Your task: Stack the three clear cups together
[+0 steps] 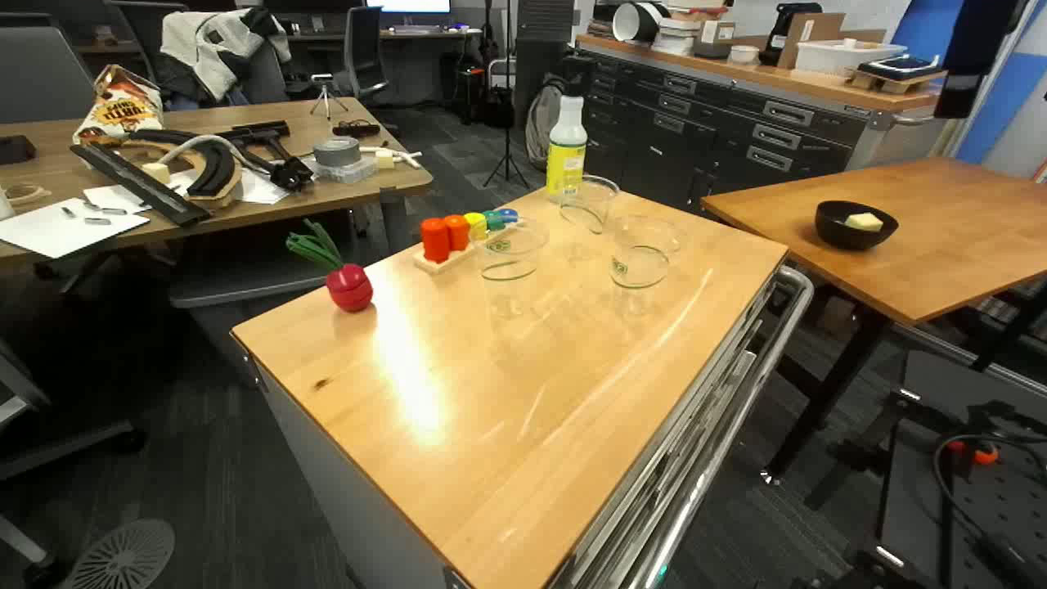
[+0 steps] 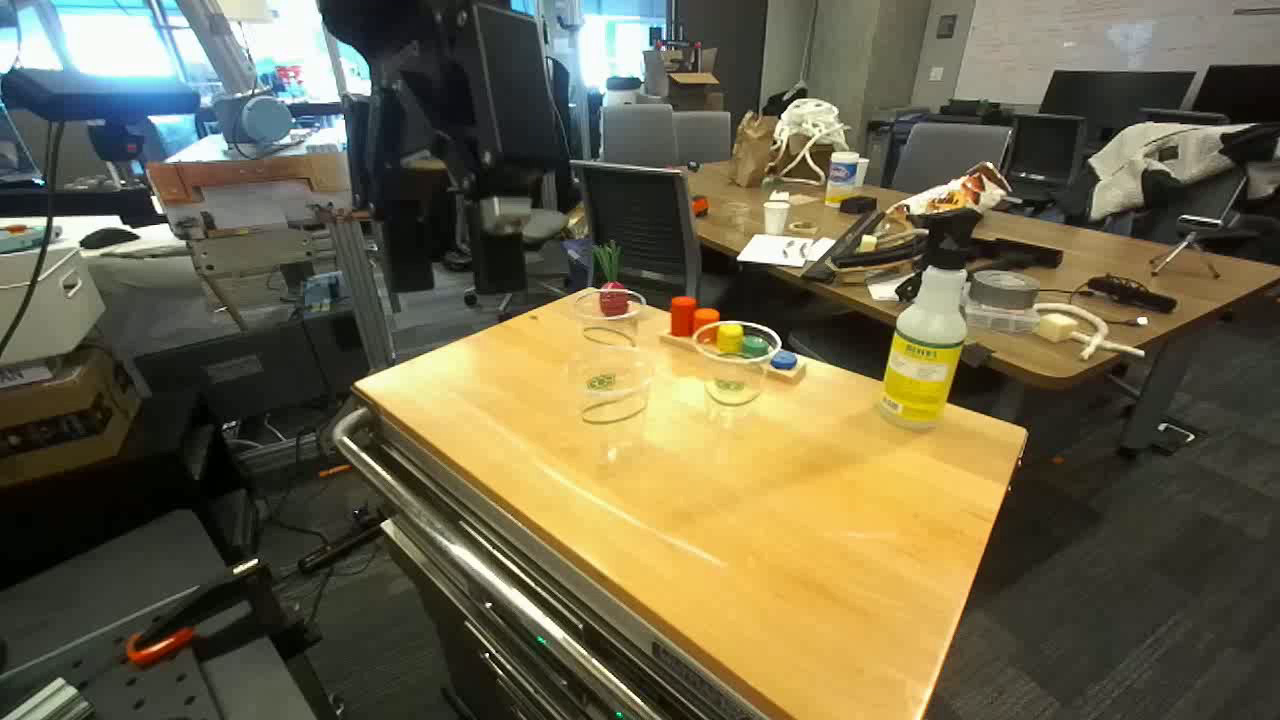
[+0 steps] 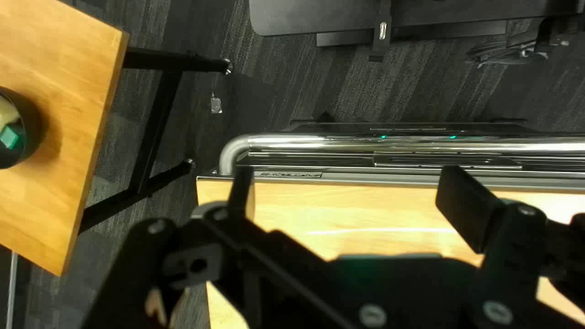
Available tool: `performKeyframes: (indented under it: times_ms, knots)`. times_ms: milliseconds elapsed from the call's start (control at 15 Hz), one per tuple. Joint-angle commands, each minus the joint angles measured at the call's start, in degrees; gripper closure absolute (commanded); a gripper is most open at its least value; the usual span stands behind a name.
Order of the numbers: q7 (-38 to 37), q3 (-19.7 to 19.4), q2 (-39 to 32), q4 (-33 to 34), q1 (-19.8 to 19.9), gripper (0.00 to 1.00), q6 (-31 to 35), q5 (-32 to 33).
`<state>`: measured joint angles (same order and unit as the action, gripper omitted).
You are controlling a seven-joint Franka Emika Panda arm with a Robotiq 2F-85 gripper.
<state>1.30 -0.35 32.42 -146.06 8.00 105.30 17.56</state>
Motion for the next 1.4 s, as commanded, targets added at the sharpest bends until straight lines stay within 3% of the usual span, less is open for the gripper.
performKeyframes:
  times_ms: [0,1000,1333]
  knots:
    - [-0.5,-1.0,0.0,0.3,-1.1,0.0,-0.3,0.5]
    - [-0.5,-0.9,0.2,0.5,-1.1,0.0,-0.3,0.5]
    - [-1.9,-1.1,-5.3,3.8,-1.6,0.0,3.4,-0.7]
